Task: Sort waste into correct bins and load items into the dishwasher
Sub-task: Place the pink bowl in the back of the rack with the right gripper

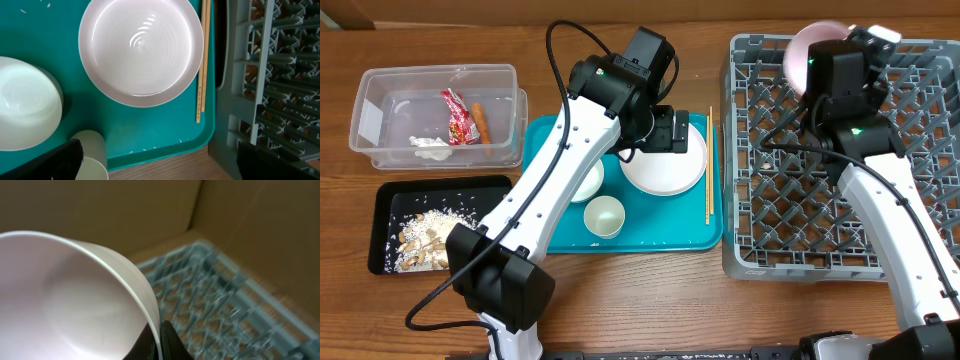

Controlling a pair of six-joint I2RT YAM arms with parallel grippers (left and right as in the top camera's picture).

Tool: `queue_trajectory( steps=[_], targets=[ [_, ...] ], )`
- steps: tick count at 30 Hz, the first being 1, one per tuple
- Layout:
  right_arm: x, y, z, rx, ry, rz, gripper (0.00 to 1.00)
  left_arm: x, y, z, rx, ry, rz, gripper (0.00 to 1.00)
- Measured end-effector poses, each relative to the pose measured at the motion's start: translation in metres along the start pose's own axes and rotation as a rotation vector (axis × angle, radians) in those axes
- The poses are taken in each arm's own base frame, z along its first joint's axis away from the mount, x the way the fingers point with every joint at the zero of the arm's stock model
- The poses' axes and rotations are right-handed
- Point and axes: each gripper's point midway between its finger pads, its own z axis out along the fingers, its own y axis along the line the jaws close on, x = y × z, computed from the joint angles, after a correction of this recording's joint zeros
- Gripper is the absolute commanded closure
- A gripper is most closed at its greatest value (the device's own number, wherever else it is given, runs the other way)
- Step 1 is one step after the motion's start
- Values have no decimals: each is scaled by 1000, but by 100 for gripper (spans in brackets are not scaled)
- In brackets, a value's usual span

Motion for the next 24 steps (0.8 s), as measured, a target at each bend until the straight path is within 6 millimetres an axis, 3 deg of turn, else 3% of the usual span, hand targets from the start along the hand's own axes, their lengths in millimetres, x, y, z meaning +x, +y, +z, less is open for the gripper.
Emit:
queue_trajectory(
  steps=[4, 8, 17, 24],
  targets=[
    [-45, -14, -2, 119, -182, 42, 96, 0, 0, 0, 0, -1, 0, 0],
    [-57, -17, 9, 215, -242, -21, 96, 0, 0, 0, -3, -2, 0, 0],
    [3, -26, 99, 392, -88, -364, 96, 0, 1, 0, -4, -2, 0, 0],
    [28, -21, 113, 326, -12, -411, 96, 0, 1, 0, -4, -2, 0, 0]
  ],
)
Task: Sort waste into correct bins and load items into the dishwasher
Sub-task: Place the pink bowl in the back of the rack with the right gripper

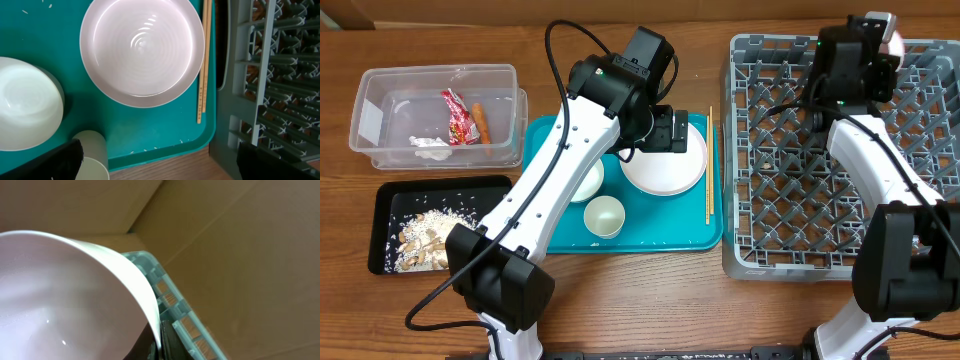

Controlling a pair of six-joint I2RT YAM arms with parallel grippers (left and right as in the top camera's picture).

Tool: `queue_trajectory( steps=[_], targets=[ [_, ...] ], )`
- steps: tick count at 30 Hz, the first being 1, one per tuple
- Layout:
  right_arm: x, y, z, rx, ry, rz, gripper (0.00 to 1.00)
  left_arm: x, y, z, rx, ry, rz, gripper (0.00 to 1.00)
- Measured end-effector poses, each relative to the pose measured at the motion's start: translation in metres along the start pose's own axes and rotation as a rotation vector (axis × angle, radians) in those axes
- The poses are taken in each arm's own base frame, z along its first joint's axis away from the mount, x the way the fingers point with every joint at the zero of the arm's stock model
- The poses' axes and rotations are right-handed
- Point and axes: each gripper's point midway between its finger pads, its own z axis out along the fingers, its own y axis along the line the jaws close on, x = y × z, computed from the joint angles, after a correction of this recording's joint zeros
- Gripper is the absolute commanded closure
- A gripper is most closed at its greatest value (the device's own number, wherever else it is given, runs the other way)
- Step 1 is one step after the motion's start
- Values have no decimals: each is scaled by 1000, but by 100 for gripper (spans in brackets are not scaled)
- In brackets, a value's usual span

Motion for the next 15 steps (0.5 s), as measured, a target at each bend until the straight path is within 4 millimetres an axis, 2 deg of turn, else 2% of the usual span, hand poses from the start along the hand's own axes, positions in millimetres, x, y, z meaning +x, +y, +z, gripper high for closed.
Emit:
queue_trajectory(
  steps=[6, 15],
  targets=[
    [15, 20, 2, -86, 40, 15, 96, 0, 0, 0, 0, 0, 0, 0],
    [29, 32, 9, -80, 64, -7, 96, 0, 0, 0, 0, 1, 0, 0]
  ],
)
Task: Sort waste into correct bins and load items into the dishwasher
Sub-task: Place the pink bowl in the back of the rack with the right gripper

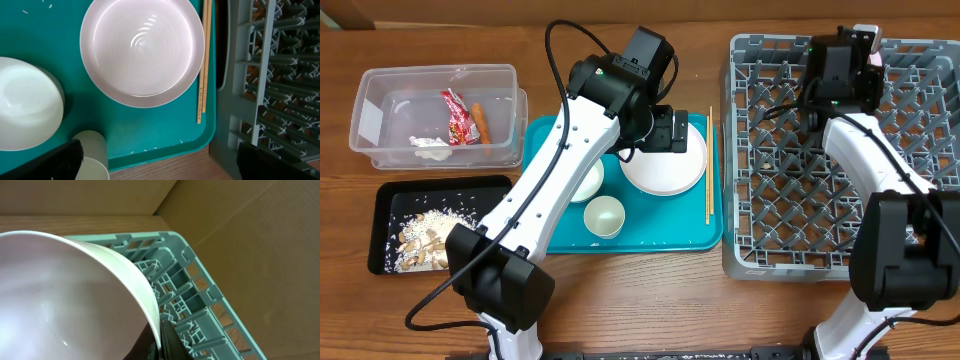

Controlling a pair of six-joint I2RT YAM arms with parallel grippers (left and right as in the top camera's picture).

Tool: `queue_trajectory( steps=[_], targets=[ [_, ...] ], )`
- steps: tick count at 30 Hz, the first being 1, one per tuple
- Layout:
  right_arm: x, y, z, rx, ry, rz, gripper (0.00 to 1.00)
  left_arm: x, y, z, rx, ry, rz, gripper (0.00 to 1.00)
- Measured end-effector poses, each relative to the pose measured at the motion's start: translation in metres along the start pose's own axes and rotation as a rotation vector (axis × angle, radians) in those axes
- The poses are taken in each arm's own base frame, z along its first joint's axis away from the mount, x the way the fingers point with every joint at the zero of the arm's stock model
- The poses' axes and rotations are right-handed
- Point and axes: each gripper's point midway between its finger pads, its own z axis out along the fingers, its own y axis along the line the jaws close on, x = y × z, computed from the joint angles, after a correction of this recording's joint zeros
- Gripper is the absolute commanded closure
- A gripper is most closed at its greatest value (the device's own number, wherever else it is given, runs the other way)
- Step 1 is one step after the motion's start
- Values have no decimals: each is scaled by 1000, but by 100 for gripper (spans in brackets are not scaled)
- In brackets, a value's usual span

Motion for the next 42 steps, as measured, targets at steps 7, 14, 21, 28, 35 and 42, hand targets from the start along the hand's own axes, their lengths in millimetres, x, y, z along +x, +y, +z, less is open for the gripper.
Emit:
queue_trajectory(
  steps=[7, 14, 21, 28, 35, 42],
  targets=[
    [1, 5, -5, 46, -9, -21, 96, 0, 0, 0, 0, 0, 0, 0],
    [3, 19, -22, 56, -17, -115, 96, 0, 0, 0, 0, 0, 0, 0],
    [6, 11, -23, 104, -2, -178, 96, 0, 0, 0, 0, 0, 0, 0],
    [-7, 12, -27, 132, -36, -290, 96, 0, 0, 0, 0, 0, 0, 0],
    [-11, 10, -26, 170, -43, -362, 96, 0, 0, 0, 0, 0, 0, 0],
    [-11, 15, -26, 214, -41, -455, 88, 0, 0, 0, 0, 0, 0, 0]
  ],
)
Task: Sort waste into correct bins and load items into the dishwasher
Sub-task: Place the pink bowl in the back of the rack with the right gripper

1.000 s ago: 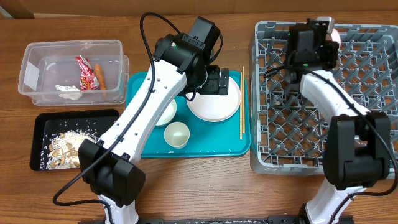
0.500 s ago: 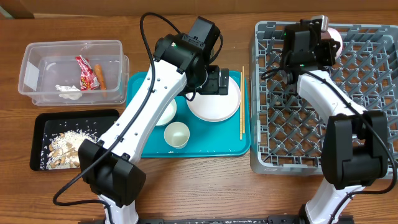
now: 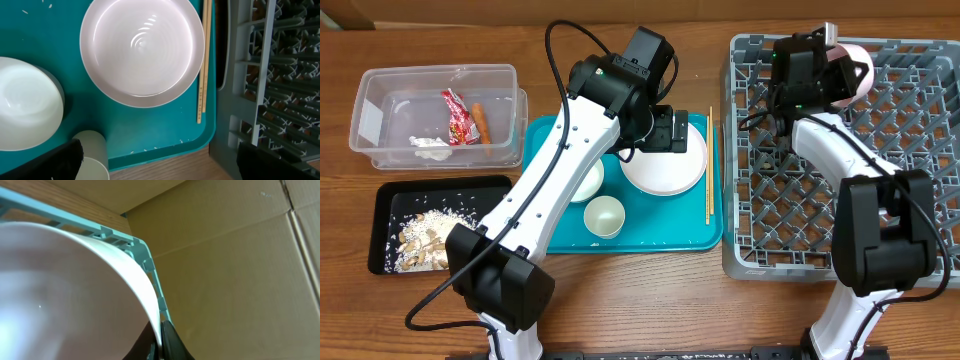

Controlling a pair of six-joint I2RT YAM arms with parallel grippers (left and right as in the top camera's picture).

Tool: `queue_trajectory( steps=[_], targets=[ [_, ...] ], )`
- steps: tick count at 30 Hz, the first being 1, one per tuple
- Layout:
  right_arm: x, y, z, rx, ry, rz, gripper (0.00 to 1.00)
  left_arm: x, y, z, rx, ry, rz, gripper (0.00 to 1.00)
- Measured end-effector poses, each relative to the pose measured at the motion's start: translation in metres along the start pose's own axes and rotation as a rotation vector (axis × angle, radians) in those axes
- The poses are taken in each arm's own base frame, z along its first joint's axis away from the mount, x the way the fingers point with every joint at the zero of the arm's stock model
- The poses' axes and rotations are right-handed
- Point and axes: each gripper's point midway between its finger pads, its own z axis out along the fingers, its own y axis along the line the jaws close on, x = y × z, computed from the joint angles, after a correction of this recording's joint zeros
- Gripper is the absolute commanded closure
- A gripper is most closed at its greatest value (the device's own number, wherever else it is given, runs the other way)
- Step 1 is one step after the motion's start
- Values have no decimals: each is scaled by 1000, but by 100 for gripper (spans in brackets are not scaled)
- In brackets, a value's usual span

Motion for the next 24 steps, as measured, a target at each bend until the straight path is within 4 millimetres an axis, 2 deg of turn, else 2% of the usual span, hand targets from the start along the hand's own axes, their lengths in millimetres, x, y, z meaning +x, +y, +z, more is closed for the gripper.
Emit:
queue_trajectory(
  steps=[4, 5, 7, 8, 9, 13, 22, 24],
  targets=[
    [-5, 12, -11, -19, -22, -42, 86, 0, 0, 0, 0, 0, 0, 0],
    [-6, 15, -14, -24, -28, -50, 80, 0, 0, 0, 0, 0, 0, 0],
    [-9, 21, -22, -36, -45, -66, 60, 0, 0, 0, 0, 0, 0, 0],
    [-11, 23, -25, -39, -52, -69, 55, 0, 0, 0, 0, 0, 1, 0],
    [-12, 24, -28, -42, -57, -75, 39, 0, 0, 0, 0, 0, 2, 0],
    [-14, 29, -36, -51, -70, -94, 28, 0, 0, 0, 0, 0, 2, 0],
    [-15, 32, -42, -57, -77, -110, 21, 0, 0, 0, 0, 0, 2, 0],
    [-17, 37, -50, -67, -91, -128, 21, 0, 0, 0, 0, 0, 2, 0]
  ],
)
